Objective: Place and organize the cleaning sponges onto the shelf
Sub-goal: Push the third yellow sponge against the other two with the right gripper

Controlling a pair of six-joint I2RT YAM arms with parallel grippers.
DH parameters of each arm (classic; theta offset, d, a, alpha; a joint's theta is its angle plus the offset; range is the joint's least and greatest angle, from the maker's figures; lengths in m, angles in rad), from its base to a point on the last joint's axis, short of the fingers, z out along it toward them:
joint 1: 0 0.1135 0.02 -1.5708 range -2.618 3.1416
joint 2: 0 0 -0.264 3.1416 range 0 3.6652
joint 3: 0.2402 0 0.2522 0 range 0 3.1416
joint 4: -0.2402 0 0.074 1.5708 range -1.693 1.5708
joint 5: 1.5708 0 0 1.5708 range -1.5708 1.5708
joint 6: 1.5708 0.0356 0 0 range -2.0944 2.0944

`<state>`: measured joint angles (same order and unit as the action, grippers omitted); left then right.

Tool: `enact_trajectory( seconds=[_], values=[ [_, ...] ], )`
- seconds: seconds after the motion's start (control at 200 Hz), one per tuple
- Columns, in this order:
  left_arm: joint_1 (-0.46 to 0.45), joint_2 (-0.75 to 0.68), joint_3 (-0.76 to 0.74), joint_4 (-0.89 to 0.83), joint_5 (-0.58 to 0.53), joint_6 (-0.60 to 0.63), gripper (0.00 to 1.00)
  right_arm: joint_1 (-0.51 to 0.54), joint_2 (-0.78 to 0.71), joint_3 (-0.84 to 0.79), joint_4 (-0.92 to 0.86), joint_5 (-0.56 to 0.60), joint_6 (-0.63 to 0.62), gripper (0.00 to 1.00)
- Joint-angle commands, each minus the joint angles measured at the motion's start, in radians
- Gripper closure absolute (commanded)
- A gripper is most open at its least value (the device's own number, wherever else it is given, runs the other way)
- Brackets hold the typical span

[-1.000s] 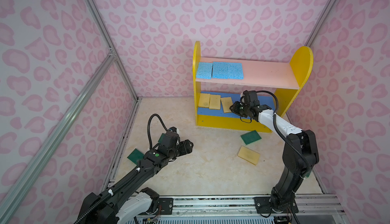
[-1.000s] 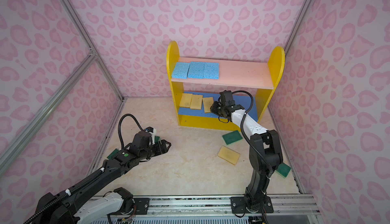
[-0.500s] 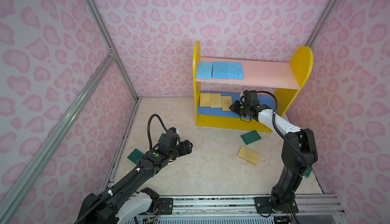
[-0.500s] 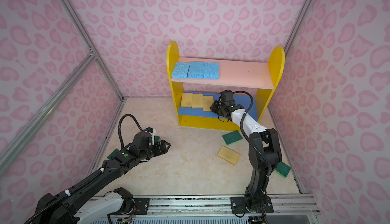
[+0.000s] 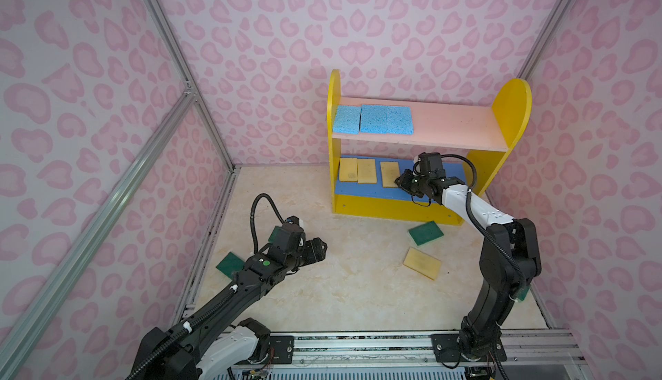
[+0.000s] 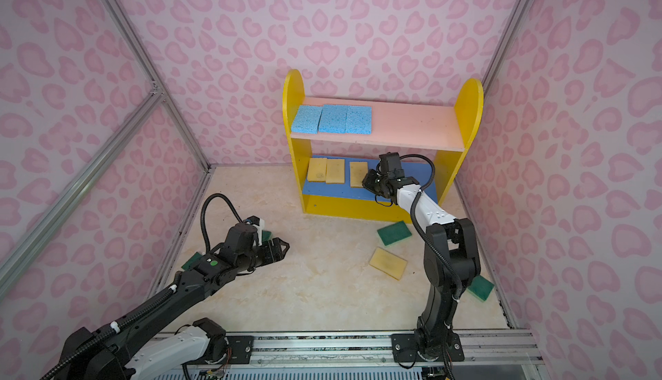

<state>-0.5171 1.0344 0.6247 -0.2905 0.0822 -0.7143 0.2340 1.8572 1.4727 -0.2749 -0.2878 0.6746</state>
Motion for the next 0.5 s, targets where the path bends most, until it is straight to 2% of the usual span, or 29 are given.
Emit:
enact_trajectory(
  seconds=[0.0,0.22,0.495],
  values=[
    [0.000,-0.006,0.000,0.007,-0.007,-0.002,0.18,0.013,0.031,0.004,-0.082,0.015,-0.003,0.74],
    [0.000,-0.019,0.000,-0.004,-0.014,-0.001,0.18,0.031,0.066,0.077,-0.100,0.017,-0.006,0.74],
    [0.000,-0.025,-0.007,-0.005,-0.016,-0.001,0.18,0.045,0.046,0.042,-0.074,0.002,-0.010,0.74]
  ],
)
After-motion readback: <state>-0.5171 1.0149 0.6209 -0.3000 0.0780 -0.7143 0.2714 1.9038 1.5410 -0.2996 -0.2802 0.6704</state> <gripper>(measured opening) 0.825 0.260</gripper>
